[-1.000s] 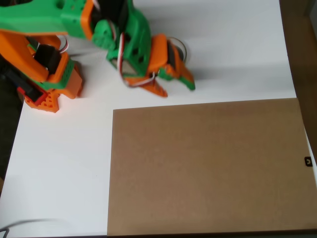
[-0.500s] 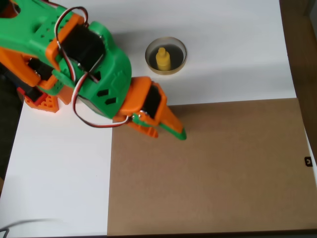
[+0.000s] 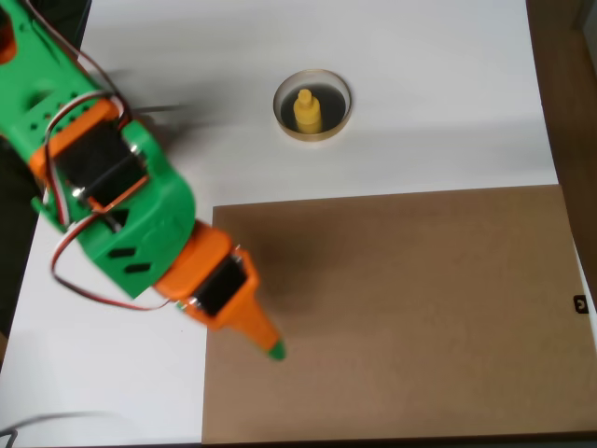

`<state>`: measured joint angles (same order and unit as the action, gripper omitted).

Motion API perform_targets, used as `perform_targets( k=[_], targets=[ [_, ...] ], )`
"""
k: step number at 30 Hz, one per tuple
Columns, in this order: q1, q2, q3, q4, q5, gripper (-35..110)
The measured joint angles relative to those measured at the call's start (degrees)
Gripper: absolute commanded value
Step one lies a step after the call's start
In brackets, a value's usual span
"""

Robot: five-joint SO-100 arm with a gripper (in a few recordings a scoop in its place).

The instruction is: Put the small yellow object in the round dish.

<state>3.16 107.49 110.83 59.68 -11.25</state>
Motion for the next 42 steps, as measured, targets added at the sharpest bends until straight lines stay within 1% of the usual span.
perform_targets(
  k=[10,18,23,29,34,38,42],
  targets=[
    [11.5,0.0,4.4,-3.5,3.3,18],
    [20.7,3.3,5.9,-3.9,4.7,17],
    [23.5,9.8,11.8,-6.2,5.2,17],
    [26.0,18.5,21.7,-11.8,8.6,17],
    [28.3,22.3,28.3,-15.6,10.3,17],
    [30.1,24.7,32.8,-18.2,10.5,17],
    [31.6,30.8,39.0,-20.4,9.7,17]
  ],
)
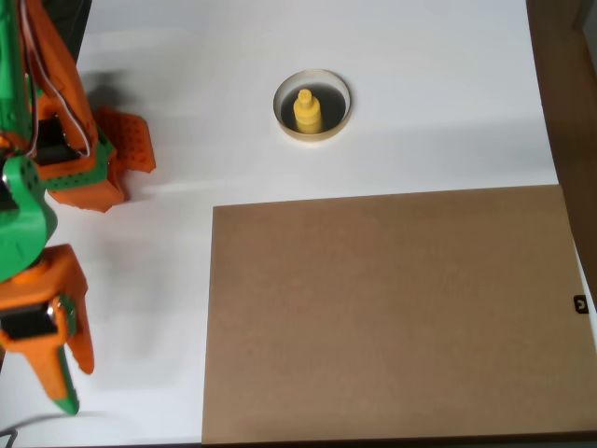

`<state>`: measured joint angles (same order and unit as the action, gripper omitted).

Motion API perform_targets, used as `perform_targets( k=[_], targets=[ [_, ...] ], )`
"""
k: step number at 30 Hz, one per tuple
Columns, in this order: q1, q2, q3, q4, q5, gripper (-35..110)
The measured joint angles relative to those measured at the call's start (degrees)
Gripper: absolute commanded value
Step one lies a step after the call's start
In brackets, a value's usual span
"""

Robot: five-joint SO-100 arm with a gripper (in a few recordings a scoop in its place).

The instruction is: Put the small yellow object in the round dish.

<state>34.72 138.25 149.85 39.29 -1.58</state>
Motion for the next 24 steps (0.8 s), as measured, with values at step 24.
perform_targets(
  k=[24],
  targets=[
    [0.2,49.1,21.0,13.4,1.2,6]
  ],
)
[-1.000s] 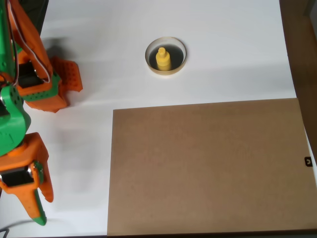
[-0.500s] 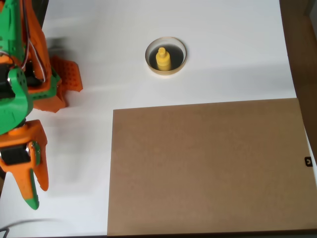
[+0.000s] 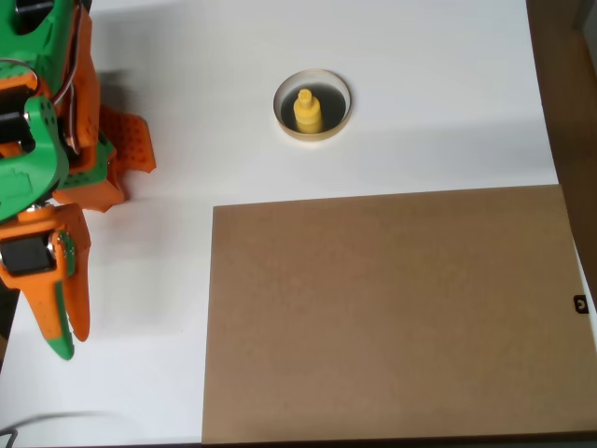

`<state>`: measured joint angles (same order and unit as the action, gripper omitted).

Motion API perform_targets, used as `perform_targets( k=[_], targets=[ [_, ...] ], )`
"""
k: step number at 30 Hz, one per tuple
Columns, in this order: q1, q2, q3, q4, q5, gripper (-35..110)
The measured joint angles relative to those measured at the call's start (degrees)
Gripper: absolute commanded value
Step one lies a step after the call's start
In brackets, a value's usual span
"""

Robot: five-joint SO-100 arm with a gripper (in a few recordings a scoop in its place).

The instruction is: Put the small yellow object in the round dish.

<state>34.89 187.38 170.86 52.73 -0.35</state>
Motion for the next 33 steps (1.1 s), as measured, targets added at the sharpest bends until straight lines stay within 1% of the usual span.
perform_targets(
  k=[4,8,24,33],
  targets=[
    [0.6,0.4,0.9,0.1,0.0,6],
    [1.0,1.1,1.9,-1.1,-0.4,0],
    [2.8,1.1,3.9,-6.4,-0.9,0],
    [2.7,1.1,3.9,-6.4,-0.9,0]
  ],
)
